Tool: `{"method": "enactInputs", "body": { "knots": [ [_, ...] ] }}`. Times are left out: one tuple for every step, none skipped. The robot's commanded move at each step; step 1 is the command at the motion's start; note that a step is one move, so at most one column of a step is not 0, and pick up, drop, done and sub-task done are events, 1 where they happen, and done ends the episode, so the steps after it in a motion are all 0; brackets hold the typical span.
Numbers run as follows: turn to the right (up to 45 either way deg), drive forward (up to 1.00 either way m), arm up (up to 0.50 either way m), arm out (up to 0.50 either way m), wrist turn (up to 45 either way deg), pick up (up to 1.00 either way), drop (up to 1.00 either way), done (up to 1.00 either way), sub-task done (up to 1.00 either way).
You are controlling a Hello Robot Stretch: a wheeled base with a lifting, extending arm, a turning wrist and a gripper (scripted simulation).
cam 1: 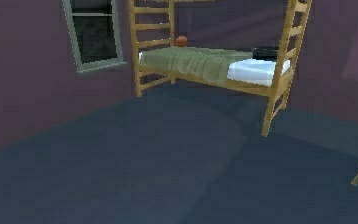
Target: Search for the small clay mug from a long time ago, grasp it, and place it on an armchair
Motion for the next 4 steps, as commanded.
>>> {"method": "enactInputs", "body": {
  "knots": [
    [21.0, 0.0, 0.0, 0.0, 0.0, 0.0, 0.0, 0.0, 0.0],
    [0.0, 0.7, 0.0, 0.0, 0.0, 0.0, 0.0, 0.0, 0.0],
    [-27.0, 0.0, 0.0, 0.0, 0.0, 0.0, 0.0, 0.0, 0.0],
    [-3.0, 0.0, 0.0, 0.0, 0.0, 0.0, 0.0, 0.0, 0.0]
  ]
}}
